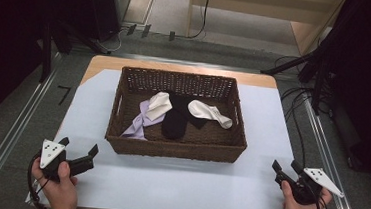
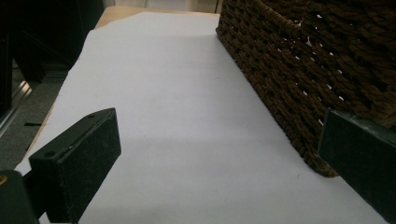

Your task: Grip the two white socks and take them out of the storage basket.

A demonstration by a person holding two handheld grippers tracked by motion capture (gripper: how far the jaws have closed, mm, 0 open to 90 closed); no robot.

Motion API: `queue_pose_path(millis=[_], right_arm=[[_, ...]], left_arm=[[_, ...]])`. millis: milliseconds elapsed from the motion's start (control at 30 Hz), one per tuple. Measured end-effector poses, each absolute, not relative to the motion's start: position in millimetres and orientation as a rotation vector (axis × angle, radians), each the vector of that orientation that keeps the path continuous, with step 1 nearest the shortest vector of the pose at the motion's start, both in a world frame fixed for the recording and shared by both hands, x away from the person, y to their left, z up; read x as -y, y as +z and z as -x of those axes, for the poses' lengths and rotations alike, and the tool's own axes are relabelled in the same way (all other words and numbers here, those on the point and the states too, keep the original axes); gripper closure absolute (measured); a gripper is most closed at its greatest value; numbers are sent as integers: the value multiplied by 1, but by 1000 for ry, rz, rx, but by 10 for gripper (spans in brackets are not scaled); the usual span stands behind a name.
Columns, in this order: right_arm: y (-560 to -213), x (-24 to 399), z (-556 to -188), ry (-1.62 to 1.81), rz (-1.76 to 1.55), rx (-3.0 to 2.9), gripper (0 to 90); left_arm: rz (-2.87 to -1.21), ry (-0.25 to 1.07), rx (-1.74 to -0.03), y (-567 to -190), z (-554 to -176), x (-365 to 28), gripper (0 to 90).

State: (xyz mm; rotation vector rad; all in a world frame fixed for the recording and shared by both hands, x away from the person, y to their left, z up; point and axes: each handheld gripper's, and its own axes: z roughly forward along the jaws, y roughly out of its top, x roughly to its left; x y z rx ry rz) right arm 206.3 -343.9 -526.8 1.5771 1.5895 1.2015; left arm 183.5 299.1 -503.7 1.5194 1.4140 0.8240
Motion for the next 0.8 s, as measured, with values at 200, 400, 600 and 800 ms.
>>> queue_pose_path(millis=[200, 400, 600, 800], right_arm=[[-523, 340, -205, 1179, -1569, -1598, 292], [-504, 334, -205, 1206, -1541, -1587, 292], [-479, 319, -211, 1238, -1509, -1592, 292], [-459, 304, -219, 1255, -1458, -1625, 289]], left_arm=[[-1519, 824, -1413, -504, -184, -299, 2], [-1529, 825, -1419, -504, -184, -299, 3], [-1525, 821, -1416, -504, -184, -299, 3], [-1528, 820, -1417, -504, -185, -299, 3]])
